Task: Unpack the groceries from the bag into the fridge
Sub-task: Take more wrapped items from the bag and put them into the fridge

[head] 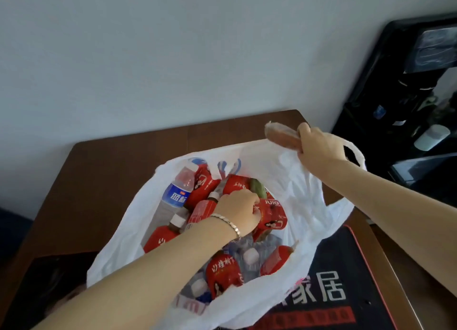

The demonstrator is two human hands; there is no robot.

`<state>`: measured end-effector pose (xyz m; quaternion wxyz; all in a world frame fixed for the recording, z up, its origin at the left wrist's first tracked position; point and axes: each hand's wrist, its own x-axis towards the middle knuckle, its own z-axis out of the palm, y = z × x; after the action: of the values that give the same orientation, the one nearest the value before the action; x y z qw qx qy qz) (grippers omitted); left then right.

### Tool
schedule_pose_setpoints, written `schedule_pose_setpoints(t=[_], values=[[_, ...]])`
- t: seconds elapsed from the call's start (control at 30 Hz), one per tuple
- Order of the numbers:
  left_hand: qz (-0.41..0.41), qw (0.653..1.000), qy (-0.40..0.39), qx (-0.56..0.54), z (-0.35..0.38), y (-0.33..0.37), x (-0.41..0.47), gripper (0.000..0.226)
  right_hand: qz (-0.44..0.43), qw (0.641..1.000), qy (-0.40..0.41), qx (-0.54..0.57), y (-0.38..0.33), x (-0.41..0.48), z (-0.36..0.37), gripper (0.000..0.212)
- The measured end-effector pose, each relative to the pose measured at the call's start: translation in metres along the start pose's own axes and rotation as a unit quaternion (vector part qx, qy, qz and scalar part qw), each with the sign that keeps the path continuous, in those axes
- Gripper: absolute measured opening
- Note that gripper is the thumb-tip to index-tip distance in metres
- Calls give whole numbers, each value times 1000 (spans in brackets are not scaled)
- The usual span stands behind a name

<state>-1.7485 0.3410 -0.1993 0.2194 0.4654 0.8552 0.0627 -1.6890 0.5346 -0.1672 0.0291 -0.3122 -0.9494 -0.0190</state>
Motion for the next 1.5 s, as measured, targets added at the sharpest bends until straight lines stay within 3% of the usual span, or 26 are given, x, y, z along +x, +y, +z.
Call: schedule_pose_setpoints(t=[0.1, 0.23, 0.5, 0.7, 0.87, 1.1, 1.27, 1.4, 1.5], values=[[-71, 997, 11, -7, 19, 0, 38, 36, -10, 999, 37, 9, -6, 17, -8, 33], [-125, 991, 43, 3, 36, 9, 70, 38, -31, 999, 22, 11, -5, 27, 6, 35], [-203, 961, 123, -140, 50, 10, 83, 50, -39, 998, -21, 47, 12, 26, 28, 34], [-230, 964, 92, -99, 45, 18, 92, 30, -38, 996, -15, 75, 12, 24, 24, 34], [-253, 945, 144, -148, 40, 18, 91, 34, -53, 996, -9, 70, 14, 17, 20, 36], [-134, 933, 233, -240, 16, 12, 37, 40, -78, 996, -23, 35, 13, 2, 2, 35], [-48, 959, 228, -164, -16, 1, -23, 43, -51, 993, -103, 36, 2, -15, -7, 31], [5, 977, 197, -88, -40, -14, -62, 49, -34, 977, -165, 133, -11, -27, -32, 18], [45, 976, 196, -81, -62, -28, -81, 49, -23, 969, -168, 182, -26, -43, -62, 18]])
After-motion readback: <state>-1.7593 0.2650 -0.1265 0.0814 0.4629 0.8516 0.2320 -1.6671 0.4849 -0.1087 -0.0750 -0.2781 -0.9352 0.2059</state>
